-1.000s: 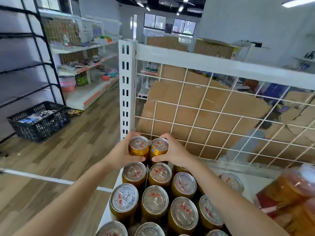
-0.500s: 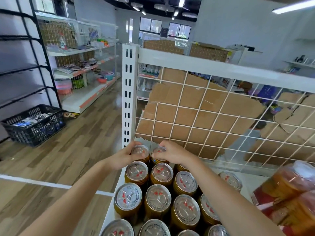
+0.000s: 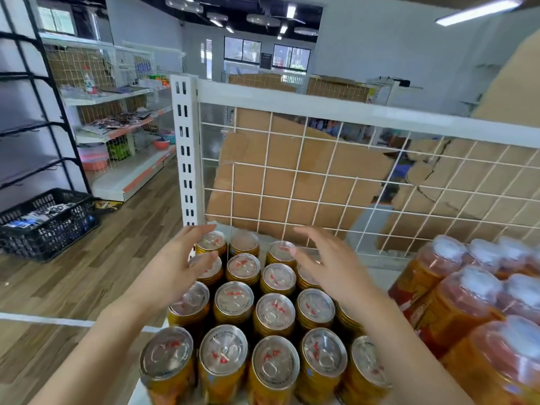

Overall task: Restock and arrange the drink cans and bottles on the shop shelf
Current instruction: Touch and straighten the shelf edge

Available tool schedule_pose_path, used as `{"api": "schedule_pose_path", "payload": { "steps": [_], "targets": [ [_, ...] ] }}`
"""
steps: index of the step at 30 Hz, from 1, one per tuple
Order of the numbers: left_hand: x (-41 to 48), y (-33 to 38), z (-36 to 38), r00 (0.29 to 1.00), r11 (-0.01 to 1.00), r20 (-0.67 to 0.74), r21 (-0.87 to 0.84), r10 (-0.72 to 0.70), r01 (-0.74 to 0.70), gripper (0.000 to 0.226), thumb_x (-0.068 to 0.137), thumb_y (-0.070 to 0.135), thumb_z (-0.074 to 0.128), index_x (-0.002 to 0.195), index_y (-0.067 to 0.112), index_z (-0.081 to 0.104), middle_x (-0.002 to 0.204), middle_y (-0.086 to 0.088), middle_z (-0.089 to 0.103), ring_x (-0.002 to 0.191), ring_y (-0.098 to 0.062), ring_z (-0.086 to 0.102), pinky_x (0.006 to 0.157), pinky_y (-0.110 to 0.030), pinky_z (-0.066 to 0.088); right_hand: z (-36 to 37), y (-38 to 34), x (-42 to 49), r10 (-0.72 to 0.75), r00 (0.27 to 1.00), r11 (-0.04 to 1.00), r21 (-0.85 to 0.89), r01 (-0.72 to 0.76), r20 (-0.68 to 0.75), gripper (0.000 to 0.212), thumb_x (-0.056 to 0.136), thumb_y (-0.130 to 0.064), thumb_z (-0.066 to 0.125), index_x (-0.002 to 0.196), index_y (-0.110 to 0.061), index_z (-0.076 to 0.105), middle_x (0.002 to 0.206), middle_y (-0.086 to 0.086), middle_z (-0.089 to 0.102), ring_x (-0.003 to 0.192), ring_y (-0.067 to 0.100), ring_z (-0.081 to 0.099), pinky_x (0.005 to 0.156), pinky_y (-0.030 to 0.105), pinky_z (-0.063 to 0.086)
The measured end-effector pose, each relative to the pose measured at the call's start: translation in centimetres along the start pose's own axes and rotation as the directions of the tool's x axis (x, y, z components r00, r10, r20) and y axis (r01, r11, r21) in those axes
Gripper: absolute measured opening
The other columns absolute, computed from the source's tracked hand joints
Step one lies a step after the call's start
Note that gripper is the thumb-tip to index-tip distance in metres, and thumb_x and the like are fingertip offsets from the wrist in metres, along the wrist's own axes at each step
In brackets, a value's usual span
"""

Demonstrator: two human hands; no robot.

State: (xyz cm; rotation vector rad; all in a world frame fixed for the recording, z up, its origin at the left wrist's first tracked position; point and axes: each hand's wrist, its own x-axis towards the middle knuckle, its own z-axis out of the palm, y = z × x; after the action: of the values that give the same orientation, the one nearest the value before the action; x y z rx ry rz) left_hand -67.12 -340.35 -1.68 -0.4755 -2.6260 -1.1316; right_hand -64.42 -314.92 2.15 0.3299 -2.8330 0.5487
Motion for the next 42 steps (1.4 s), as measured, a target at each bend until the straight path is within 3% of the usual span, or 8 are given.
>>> {"api": "schedule_pose_path", "payload": {
  "steps": [5, 10, 17, 20, 22, 28, 36, 42],
  "targets": [
    [-4.7, 4.1, 1.2, 0.987, 0.988, -0.103, 0.105, 0.12, -0.109, 0.043, 0.089, 0.042, 0.049, 0.13, 0.03, 0.049, 0.128, 0.013, 0.049, 0.116, -0.009, 0.048, 0.089, -0.031, 0.043, -3.8, 3.4, -8.0, 0.001, 0.991, 1.0, -0.03, -0.005, -0.131, 0.052, 0.091, -0.056, 0.038, 0.136, -0.03, 0.041, 0.136, -0.006, 0.049, 0.118, 0.018, 0.051, 0.1, 0.035, 0.037],
    [-9.7, 9.4, 4.3, 0.968, 0.966, -0.031, 0.081, 0.247, -0.244, 0.047, 0.085, 0.046, 0.04, 0.125, 0.025, 0.055, 0.123, 0.018, 0.052, 0.114, 0.004, 0.043, 0.094, -0.002, 0.026, -7.2, 7.5, -17.7, 0.034, 0.959, 0.998, -0.045, -0.048, -0.28, 0.049, 0.085, -0.048, 0.04, 0.125, -0.024, 0.052, 0.112, -0.002, 0.061, 0.095, 0.016, 0.055, 0.079, 0.027, 0.042],
    [-14.2, 16.6, 10.6, 0.926, 0.919, 0.079, 0.116, 0.37, -0.377, 0.048, 0.087, 0.043, 0.04, 0.122, 0.016, 0.058, 0.126, 0.0, 0.056, 0.113, -0.015, 0.048, 0.089, -0.024, 0.039, -10.9, 11.9, -31.5, 0.104, 0.912, 0.983, -0.098, -0.155, -0.396, 0.043, 0.088, -0.045, 0.042, 0.126, -0.026, 0.048, 0.114, -0.003, 0.06, 0.101, 0.013, 0.051, 0.079, 0.023, 0.041],
    [-15.4, 19.9, 13.6, 0.889, 0.889, 0.118, 0.067, 0.443, -0.452, 0.047, 0.087, 0.041, 0.042, 0.123, 0.015, 0.057, 0.128, 0.004, 0.053, 0.113, -0.013, 0.047, 0.09, -0.018, 0.037, -12.1, 13.9, -37.1, 0.207, 0.881, 0.963, -0.069, -0.26, -0.425, 0.042, 0.085, -0.044, 0.043, 0.123, -0.027, 0.05, 0.112, -0.01, 0.056, 0.095, 0.015, 0.055, 0.078, 0.026, 0.04],
    [-15.9, 22.3, 15.7, 0.851, 0.862, 0.154, -0.006, 0.502, -0.507, 0.048, 0.088, 0.044, 0.043, 0.126, 0.017, 0.054, 0.127, 0.01, 0.048, 0.115, -0.011, 0.046, 0.092, -0.009, 0.032, -12.9, 14.9, -40.7, 0.292, 0.849, 0.935, -0.054, -0.35, -0.441, 0.047, 0.084, -0.047, 0.042, 0.124, -0.023, 0.053, 0.115, -0.01, 0.056, 0.084, 0.012, 0.055, 0.074, 0.027, 0.039],
    [-16.3, 29.6, 22.4, 0.682, 0.73, 0.29, -0.096, 0.671, -0.677, 0.05, 0.091, 0.046, 0.037, 0.127, 0.016, 0.053, 0.13, 0.0, 0.053, 0.109, -0.009, 0.048, 0.094, -0.017, 0.031, -15.0, 17.0, -50.1, 0.478, 0.707, 0.795, -0.085, -0.6, -0.521, 0.05, 0.083, -0.049, 0.041, 0.121, -0.02, 0.056, 0.114, -0.002, 0.061, 0.065, 0.016, 0.05, 0.066, 0.029, 0.037],
    [-15.8, 38.4, 33.2, 0.496, 0.59, 0.34, -0.282, 0.799, -0.757, 0.056, 0.092, 0.056, 0.028, 0.129, 0.022, 0.052, 0.132, 0.009, 0.047, 0.12, -0.008, 0.042, 0.101, -0.023, 0.029, -17.9, 20.8, -58.5, 0.623, 0.495, 0.595, -0.043, -0.802, -0.606, 0.048, 0.082, -0.049, 0.04, 0.12, -0.025, 0.056, 0.114, -0.007, 0.06, 0.1, 0.025, 0.059, 0.076, 0.039, 0.049],
    [-13.3, 45.6, 40.8, 0.423, 0.528, 0.332, -0.359, 0.843, -0.77, 0.049, 0.088, 0.043, 0.039, 0.126, 0.017, 0.056, 0.128, 0.001, 0.054, 0.115, -0.009, 0.044, 0.099, -0.011, 0.021, -21.7, 26.5, -60.4, 0.619, 0.413, 0.53, -0.032, -0.847, -0.668, 0.038, 0.082, -0.049, 0.042, 0.115, -0.032, 0.05, 0.108, -0.009, 0.059, 0.099, 0.016, 0.053, 0.074, 0.034, 0.045]
  ]
}}
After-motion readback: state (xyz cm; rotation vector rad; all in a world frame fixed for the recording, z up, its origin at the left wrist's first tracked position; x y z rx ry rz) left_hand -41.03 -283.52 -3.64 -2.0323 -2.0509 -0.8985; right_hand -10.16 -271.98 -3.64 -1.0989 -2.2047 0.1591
